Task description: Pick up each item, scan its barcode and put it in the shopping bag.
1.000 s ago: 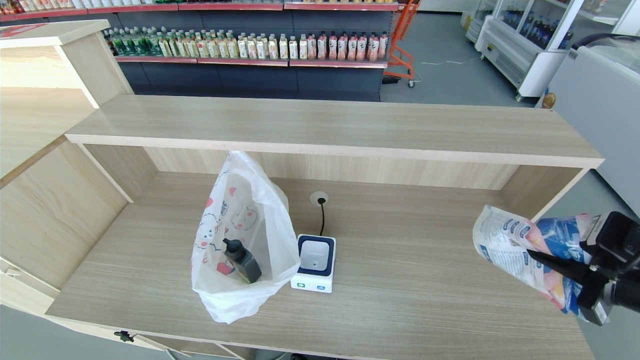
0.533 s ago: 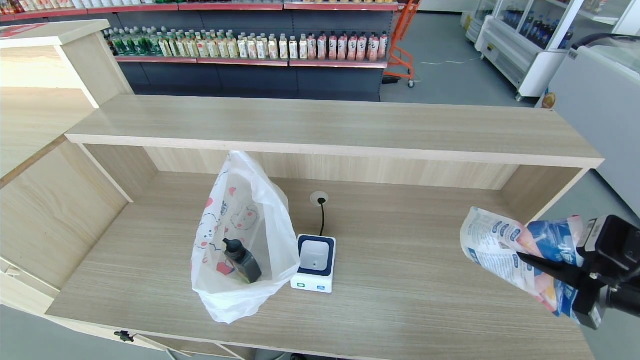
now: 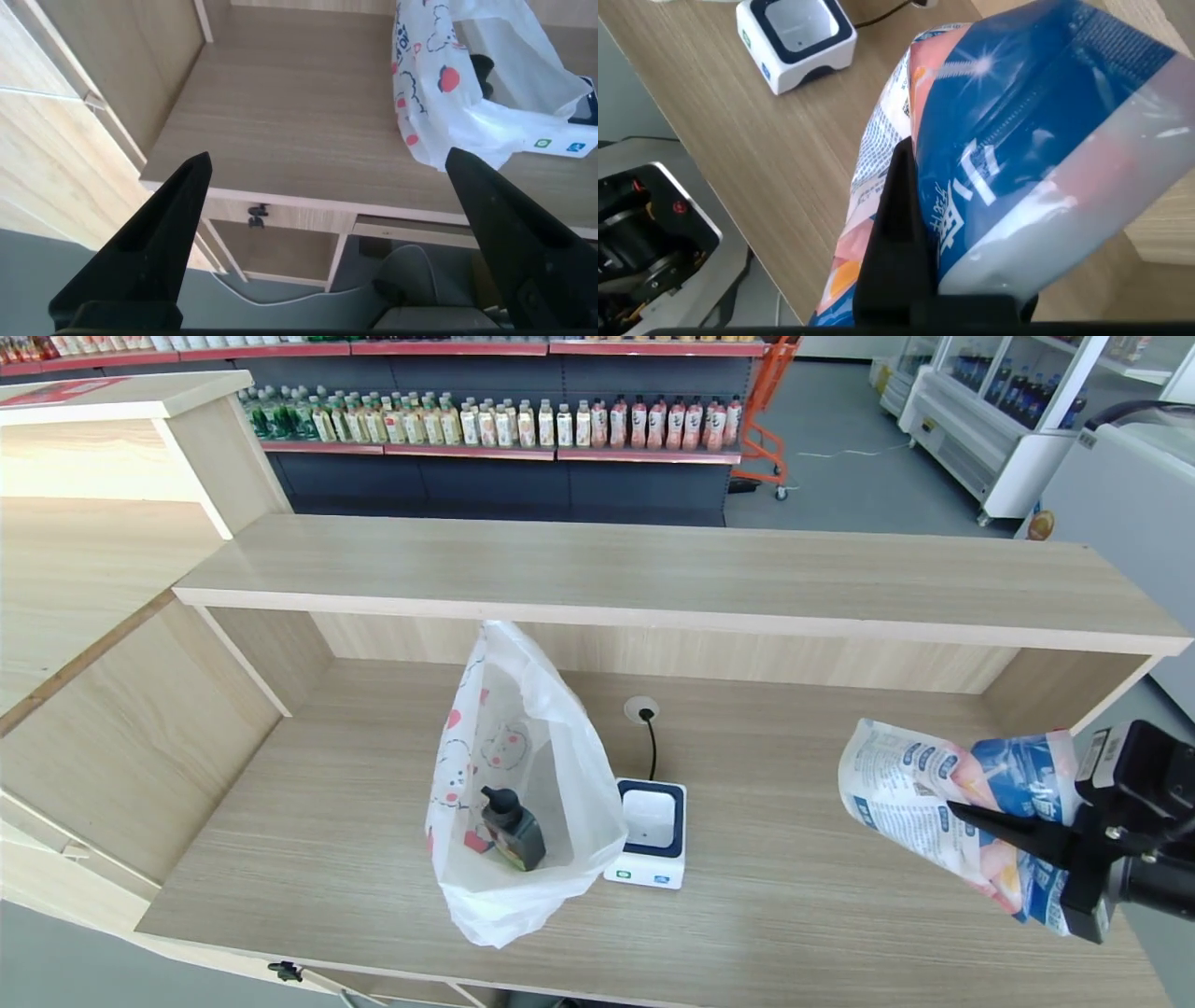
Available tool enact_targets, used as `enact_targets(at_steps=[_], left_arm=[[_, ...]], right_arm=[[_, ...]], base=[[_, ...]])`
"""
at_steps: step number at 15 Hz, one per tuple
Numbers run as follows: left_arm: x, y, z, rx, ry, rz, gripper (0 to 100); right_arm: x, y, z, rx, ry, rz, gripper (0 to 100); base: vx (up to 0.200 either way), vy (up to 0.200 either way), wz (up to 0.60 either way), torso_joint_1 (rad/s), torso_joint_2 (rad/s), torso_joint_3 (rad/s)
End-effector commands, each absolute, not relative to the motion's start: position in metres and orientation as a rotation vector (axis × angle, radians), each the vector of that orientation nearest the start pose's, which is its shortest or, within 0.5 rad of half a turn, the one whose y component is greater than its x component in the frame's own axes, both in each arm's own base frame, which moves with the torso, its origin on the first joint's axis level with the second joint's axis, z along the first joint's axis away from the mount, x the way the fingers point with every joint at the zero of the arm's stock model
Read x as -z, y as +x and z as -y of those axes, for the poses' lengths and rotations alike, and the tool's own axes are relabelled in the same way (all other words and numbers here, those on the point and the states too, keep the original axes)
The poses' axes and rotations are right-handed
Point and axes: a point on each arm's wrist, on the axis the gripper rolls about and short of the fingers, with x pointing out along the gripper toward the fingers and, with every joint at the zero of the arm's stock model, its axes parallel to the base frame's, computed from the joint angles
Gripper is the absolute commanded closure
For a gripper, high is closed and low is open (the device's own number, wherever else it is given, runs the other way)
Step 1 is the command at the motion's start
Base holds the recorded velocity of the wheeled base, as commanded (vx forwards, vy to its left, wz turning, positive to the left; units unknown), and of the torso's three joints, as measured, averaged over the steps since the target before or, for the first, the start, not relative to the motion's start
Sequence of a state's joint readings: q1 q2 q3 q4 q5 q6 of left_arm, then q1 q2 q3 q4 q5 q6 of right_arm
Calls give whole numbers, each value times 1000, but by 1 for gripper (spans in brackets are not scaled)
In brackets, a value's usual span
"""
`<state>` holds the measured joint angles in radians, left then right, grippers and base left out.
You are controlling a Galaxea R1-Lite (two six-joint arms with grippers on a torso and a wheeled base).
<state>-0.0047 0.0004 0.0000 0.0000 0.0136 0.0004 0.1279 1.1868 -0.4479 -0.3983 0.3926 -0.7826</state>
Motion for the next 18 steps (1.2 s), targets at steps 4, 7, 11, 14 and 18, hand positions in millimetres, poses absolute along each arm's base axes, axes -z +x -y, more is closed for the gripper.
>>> enact_targets(at_steps=[4,7,11,14,18], left_arm=[[-75,-23,0,-9,5,0,0],[-75,-23,0,-9,6,0,0],[-75,-23,0,-9,3,0,0],[-75,-23,0,-9,0,0,0],[-75,-23,0,-9,0,0,0]], right_arm=[[-177,185,-33,-656,-699,-169,100],[-170,203,-37,-709,-721,-189,100],[-154,225,-42,-820,-789,-189,100],[-145,247,-45,-884,-837,-172,100],[-135,259,-48,-936,-874,-159,100]], base=[[0,200,0,1,1,1],[0,200,0,5,1,2],[0,100,0,1,-4,0],[0,0,0,0,0,0],[0,0,0,0,0,0]])
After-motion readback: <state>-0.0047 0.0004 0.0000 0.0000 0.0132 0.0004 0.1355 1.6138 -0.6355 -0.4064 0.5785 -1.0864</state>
